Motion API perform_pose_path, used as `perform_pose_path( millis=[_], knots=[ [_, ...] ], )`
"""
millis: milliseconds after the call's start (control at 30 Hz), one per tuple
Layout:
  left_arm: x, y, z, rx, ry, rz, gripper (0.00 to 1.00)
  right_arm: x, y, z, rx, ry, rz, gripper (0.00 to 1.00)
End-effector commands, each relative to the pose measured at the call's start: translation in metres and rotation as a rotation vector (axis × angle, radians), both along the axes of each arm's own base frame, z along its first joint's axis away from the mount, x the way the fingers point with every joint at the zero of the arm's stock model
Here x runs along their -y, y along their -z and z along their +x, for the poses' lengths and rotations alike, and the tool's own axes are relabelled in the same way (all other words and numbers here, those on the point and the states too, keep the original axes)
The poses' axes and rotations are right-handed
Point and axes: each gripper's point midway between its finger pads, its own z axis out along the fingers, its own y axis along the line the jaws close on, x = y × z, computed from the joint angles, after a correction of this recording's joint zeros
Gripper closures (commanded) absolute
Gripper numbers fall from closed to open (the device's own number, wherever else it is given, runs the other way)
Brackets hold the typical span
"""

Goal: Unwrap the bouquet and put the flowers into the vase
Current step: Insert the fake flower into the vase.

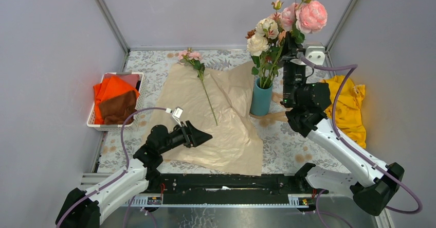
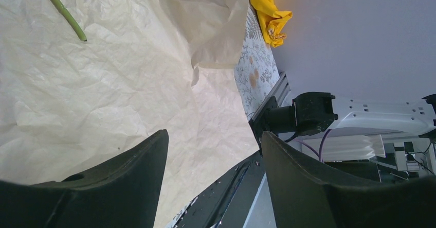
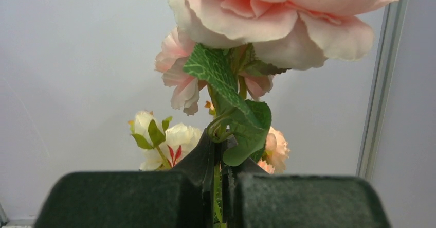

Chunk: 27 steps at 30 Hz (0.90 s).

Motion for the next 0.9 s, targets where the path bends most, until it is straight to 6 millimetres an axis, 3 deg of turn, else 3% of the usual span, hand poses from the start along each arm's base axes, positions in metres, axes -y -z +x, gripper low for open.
perform_pose_path(
  millis=[0,867],
  knots=[
    [0.001,-0.003,0.0,0.036,0.004,-0.003,0.27,0.003,-0.002,-0.003,0.023,-0.048,0.069,1.0],
    [0.0,-0.002,0.0,0.035,0.002,-0.01,0.27,0.009,0.074,0.018,-0.119,-0.056,0.114,1.0]
  ],
)
